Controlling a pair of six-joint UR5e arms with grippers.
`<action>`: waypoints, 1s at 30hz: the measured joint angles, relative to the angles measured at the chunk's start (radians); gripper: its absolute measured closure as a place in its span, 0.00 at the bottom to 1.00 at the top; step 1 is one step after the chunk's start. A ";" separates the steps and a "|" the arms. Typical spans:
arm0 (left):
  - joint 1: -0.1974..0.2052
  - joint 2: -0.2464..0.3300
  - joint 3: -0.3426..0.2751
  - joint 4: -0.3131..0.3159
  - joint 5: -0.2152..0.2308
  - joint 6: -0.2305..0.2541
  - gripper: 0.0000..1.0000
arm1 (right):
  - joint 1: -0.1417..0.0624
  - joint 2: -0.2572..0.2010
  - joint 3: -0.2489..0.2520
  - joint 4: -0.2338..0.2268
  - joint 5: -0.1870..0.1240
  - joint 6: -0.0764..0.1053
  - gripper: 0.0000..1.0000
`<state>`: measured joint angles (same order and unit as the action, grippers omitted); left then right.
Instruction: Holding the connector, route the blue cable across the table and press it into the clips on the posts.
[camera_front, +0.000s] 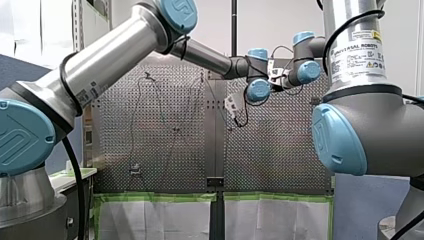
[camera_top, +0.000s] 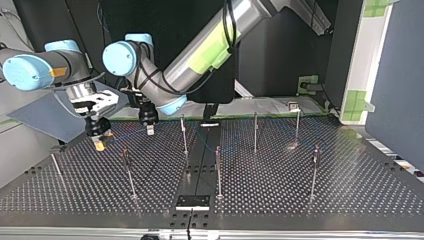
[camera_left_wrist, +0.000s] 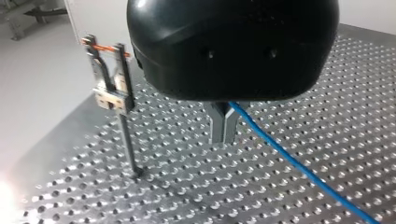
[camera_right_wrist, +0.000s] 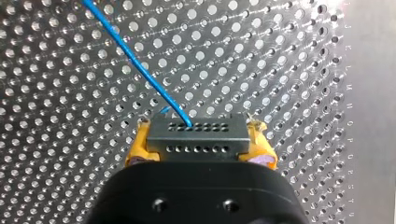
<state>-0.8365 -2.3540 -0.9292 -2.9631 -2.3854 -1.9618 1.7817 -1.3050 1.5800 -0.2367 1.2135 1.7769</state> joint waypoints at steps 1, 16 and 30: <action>0.000 0.002 0.000 -0.001 0.000 0.000 1.00 | 0.000 -0.002 0.000 0.002 0.000 0.000 1.00; 0.001 0.038 0.000 -0.010 -0.001 0.003 1.00 | -0.005 -0.051 -0.022 0.034 0.000 0.003 1.00; 0.017 0.054 0.011 0.021 0.011 0.029 1.00 | -0.005 -0.058 -0.046 0.050 -0.026 0.009 1.00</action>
<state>-0.8192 -2.3001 -0.9184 -2.9418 -2.3743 -1.9331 1.7772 -1.3629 1.5338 -0.1870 1.1874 1.7856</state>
